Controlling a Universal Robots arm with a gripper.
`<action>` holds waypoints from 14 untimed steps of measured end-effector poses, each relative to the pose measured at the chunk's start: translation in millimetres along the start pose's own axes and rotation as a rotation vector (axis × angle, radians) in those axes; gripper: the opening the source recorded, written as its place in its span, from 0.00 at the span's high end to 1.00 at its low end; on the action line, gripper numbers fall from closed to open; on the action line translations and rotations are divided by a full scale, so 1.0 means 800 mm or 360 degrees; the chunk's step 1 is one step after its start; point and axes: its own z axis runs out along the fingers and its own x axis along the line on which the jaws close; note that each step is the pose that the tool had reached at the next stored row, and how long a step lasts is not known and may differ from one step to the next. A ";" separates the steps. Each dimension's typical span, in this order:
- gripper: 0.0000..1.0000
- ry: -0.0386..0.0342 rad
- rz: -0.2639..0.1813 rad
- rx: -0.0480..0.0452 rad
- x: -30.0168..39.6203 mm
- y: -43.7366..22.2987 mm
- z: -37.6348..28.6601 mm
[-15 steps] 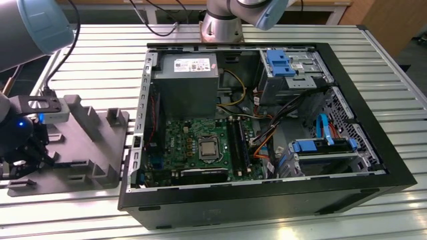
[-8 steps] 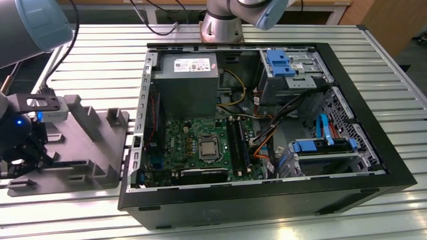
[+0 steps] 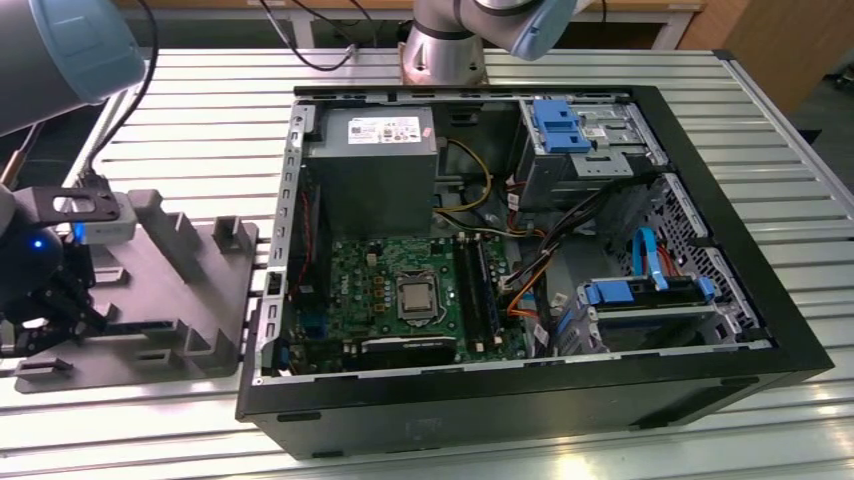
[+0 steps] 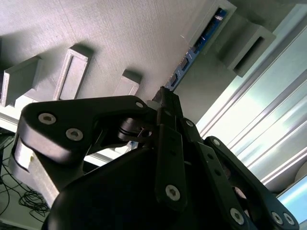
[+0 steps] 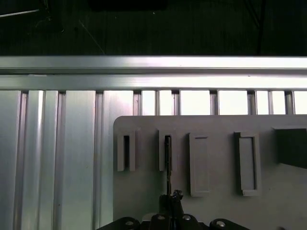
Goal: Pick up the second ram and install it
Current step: 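Pick up the second ram and move it above second insertion slot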
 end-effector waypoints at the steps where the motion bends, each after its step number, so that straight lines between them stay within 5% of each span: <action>1: 0.88 0.0000 0.0000 0.0000 0.0000 0.0000 -0.0004; 14: 0.88 0.0000 0.0000 0.0000 -0.0003 0.0005 -0.0100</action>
